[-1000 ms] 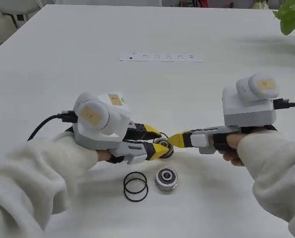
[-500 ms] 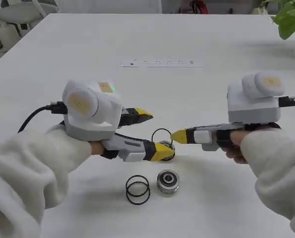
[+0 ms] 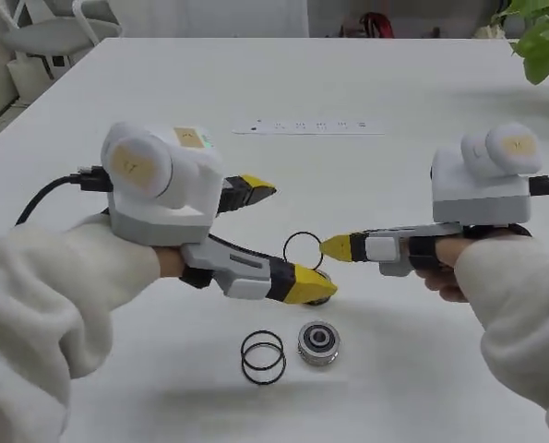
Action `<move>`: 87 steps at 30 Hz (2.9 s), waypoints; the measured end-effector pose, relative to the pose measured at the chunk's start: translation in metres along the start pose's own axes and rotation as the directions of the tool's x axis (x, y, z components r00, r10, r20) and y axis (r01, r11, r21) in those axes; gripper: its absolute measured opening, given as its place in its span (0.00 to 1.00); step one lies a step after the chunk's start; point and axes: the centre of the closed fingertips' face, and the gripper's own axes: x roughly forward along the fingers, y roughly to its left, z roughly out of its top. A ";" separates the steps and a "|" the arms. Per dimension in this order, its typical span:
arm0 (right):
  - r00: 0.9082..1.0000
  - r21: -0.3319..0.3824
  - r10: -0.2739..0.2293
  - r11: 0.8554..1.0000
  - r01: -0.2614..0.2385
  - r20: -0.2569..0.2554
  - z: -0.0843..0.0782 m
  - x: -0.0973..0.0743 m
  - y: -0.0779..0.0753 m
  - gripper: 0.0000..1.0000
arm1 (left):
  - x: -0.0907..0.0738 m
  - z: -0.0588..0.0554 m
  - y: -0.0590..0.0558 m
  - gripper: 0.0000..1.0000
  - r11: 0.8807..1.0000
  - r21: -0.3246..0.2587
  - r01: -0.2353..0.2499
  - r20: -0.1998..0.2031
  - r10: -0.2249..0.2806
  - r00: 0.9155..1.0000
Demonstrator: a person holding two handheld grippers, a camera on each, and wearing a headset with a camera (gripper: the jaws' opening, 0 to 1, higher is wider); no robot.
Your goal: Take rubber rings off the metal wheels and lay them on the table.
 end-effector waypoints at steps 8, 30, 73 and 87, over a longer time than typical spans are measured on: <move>1.000 -0.016 0.025 1.000 -0.025 0.004 0.005 0.002 0.010 0.00 | -0.025 0.015 0.003 0.94 1.000 -0.009 -0.025 0.032 0.025 0.999; 0.994 -0.059 0.102 0.993 -0.105 -0.044 0.000 0.014 0.039 0.00 | -0.090 -0.006 -0.006 1.00 0.997 -0.029 -0.078 -0.010 0.078 0.997; 0.939 -0.082 0.173 0.975 -0.206 -0.298 -0.065 0.038 0.065 0.00 | -0.110 -0.069 -0.032 1.00 0.989 -0.150 -0.005 -0.078 -0.006 0.997; 0.922 -0.060 0.149 0.982 -0.182 -0.357 -0.088 0.043 0.058 0.00 | -0.107 -0.071 -0.035 1.00 0.991 -0.137 -0.004 -0.090 -0.009 0.996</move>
